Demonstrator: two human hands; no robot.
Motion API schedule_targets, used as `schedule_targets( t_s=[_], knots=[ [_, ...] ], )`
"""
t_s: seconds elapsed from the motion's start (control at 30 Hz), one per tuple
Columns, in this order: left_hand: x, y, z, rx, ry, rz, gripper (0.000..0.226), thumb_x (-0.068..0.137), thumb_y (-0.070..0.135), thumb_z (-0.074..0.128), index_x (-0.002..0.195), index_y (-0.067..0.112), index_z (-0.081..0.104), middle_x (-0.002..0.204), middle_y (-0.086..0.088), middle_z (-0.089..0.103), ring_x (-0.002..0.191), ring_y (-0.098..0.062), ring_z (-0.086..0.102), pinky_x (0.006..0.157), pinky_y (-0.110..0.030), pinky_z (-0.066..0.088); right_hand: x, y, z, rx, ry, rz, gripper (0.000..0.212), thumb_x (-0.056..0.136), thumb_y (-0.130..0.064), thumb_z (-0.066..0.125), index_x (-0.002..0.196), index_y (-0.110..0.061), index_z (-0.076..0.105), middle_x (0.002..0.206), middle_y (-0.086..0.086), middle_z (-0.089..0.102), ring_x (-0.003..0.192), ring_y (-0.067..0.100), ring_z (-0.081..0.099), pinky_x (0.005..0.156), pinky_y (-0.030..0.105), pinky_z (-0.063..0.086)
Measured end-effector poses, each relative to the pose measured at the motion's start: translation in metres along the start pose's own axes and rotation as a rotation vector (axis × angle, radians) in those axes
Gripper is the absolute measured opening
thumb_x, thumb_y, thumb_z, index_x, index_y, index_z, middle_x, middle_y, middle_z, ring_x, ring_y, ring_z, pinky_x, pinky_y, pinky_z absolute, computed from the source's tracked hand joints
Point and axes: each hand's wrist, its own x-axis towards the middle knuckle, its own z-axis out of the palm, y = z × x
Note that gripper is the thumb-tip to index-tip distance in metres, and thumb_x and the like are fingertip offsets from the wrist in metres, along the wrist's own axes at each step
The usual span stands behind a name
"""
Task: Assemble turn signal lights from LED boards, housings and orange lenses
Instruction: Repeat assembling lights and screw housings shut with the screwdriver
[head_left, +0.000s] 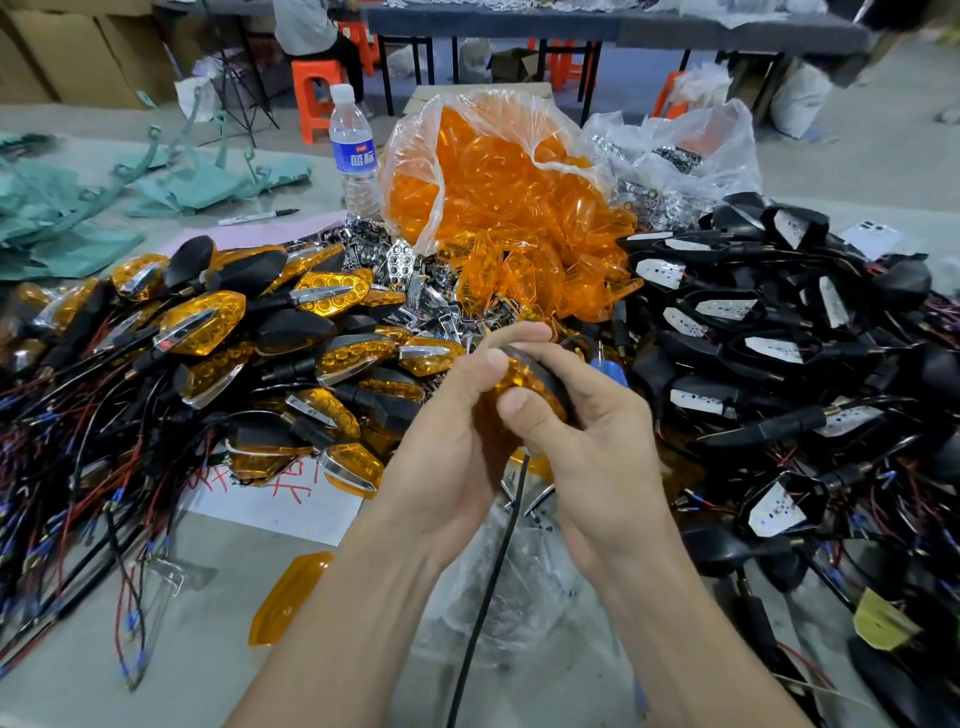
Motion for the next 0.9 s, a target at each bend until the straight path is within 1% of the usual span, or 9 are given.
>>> schedule_targets(
  t_s=[0.03,0.1,0.2,0.3,0.37,0.43,0.57,0.77,0.9],
  knots=[
    [0.001,-0.001,-0.004,0.067,0.012,-0.011,0.041,0.096,0.041,0.054,0.127,0.018,0.069,0.122,-0.015,0.066,0.116,-0.035,0.057,0.109,-0.056,0.045,0.001,0.000,0.000,0.031,-0.007,0.039,0.028,0.082,-0.011,0.075,0.105,-0.026,0.080,0.095,-0.004,0.075,0.088,0.007,0.067,0.081,0.024,0.053],
    [-0.001,-0.003,-0.010,0.190,0.009,-0.029,0.049,0.094,0.055,0.061,0.134,0.026,0.069,0.135,-0.010,0.066,0.129,-0.028,0.059,0.117,-0.049,0.044,0.002,0.000,-0.001,0.099,-0.010,0.105,0.029,0.085,-0.016,0.071,0.114,-0.017,0.076,0.100,-0.002,0.074,0.091,0.007,0.067,0.083,0.024,0.055],
    [-0.003,-0.006,-0.013,0.342,0.017,-0.041,0.070,0.085,0.063,0.068,0.145,0.028,0.060,0.144,-0.004,0.064,0.137,-0.018,0.056,0.117,-0.039,0.045,0.003,-0.001,-0.004,0.147,-0.001,0.202,0.041,0.086,-0.025,0.073,0.126,-0.016,0.072,0.117,0.000,0.076,0.111,0.014,0.069,0.105,0.036,0.054],
    [-0.002,-0.003,-0.011,0.461,-0.026,0.017,0.049,0.094,0.056,0.065,0.133,0.026,0.068,0.113,0.016,0.075,0.112,-0.001,0.067,0.095,-0.018,0.053,0.004,-0.006,-0.011,0.144,0.007,0.269,0.055,0.080,-0.029,0.073,0.133,-0.013,0.070,0.129,-0.004,0.072,0.125,0.013,0.064,0.116,0.048,0.045],
    [-0.002,0.000,-0.008,0.532,-0.009,0.085,0.034,0.094,0.047,0.069,0.123,0.031,0.072,0.097,0.018,0.075,0.094,0.001,0.069,0.082,-0.013,0.052,0.007,-0.011,-0.020,0.097,-0.013,0.277,0.050,0.078,-0.025,0.074,0.127,-0.014,0.074,0.135,-0.003,0.070,0.133,0.019,0.061,0.118,0.054,0.041],
    [-0.002,0.003,-0.007,0.596,-0.001,0.154,0.027,0.091,0.042,0.072,0.118,0.048,0.073,0.104,0.015,0.077,0.098,-0.002,0.070,0.084,-0.018,0.055,0.011,-0.017,-0.030,0.048,-0.049,0.247,0.038,0.081,-0.014,0.075,0.118,-0.015,0.078,0.131,0.001,0.073,0.131,0.024,0.062,0.118,0.058,0.039],
    [-0.002,0.010,-0.003,0.694,-0.017,0.225,0.036,0.090,0.040,0.070,0.110,0.070,0.065,0.115,0.026,0.073,0.109,0.004,0.067,0.090,-0.020,0.056,0.014,-0.025,-0.040,0.043,-0.104,0.234,0.037,0.090,-0.017,0.059,0.122,-0.011,0.076,0.125,0.013,0.074,0.127,0.036,0.063,0.116,0.061,0.040],
    [-0.006,0.011,0.001,0.729,-0.051,0.232,0.036,0.094,0.035,0.069,0.127,0.050,0.066,0.121,0.016,0.073,0.115,-0.006,0.067,0.091,-0.016,0.051,0.013,-0.019,-0.043,0.159,-0.205,0.163,0.050,0.092,-0.030,0.062,0.134,-0.003,0.066,0.140,0.015,0.066,0.138,0.038,0.053,0.120,0.063,0.033],
    [-0.009,0.006,0.005,0.736,-0.039,0.203,0.045,0.095,0.033,0.065,0.140,0.036,0.060,0.130,0.012,0.070,0.123,-0.011,0.064,0.103,-0.034,0.053,0.014,-0.018,-0.040,0.297,-0.245,0.134,0.033,0.090,-0.028,0.062,0.114,-0.011,0.078,0.135,0.010,0.068,0.133,0.030,0.058,0.113,0.049,0.045]
  ],
)
